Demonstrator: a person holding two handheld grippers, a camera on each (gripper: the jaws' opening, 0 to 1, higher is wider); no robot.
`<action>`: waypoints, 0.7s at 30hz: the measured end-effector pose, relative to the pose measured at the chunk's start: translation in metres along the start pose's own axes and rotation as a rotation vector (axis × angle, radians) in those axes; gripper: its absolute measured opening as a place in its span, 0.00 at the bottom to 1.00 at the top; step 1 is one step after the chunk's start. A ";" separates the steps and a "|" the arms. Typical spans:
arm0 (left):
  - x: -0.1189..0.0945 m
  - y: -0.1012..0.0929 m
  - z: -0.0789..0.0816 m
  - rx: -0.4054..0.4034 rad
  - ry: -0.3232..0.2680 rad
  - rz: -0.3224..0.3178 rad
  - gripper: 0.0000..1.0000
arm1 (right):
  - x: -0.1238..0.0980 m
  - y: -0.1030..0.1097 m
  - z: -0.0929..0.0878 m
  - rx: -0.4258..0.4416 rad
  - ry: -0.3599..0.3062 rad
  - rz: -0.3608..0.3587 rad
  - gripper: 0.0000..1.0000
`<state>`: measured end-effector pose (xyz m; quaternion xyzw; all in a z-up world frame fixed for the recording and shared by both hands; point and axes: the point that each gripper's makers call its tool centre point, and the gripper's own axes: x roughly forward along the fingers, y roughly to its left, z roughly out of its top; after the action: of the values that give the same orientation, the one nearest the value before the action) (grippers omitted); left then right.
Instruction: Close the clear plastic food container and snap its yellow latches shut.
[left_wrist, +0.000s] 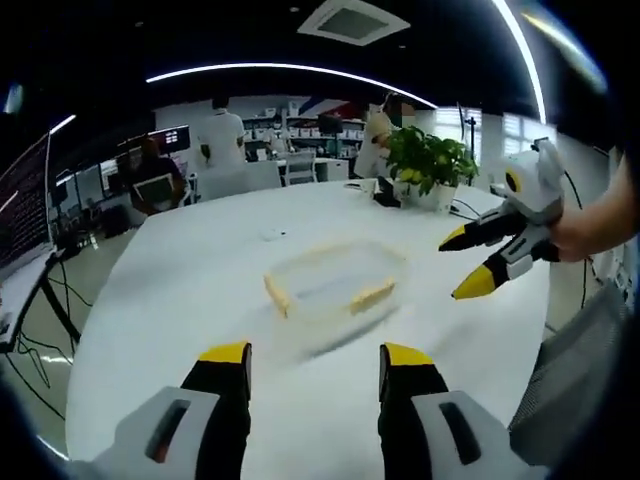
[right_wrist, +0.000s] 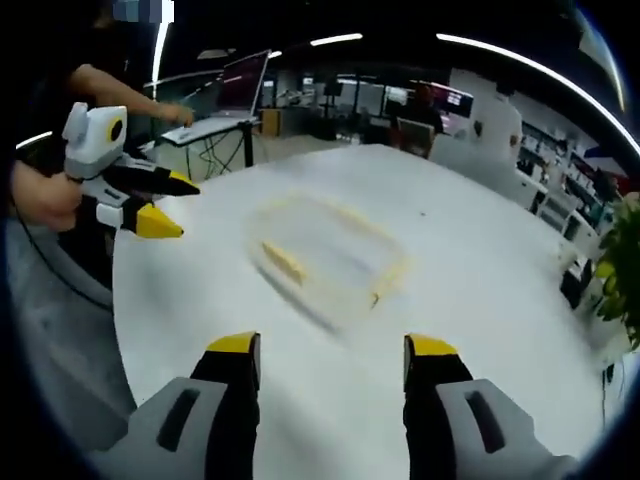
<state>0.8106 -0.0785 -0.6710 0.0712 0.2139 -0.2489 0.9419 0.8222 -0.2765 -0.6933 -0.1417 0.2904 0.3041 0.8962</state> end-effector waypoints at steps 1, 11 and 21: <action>-0.004 -0.002 -0.002 0.004 0.001 0.001 0.46 | -0.004 0.002 0.002 0.009 -0.012 -0.004 0.54; -0.042 -0.004 -0.013 -0.068 -0.002 0.052 0.45 | -0.034 0.025 0.005 0.046 -0.053 -0.035 0.57; -0.070 -0.019 -0.015 -0.116 -0.017 0.054 0.48 | -0.062 0.048 -0.006 0.086 -0.069 -0.046 0.56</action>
<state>0.7403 -0.0607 -0.6543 0.0199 0.2178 -0.2114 0.9526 0.7496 -0.2704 -0.6640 -0.0991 0.2686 0.2756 0.9177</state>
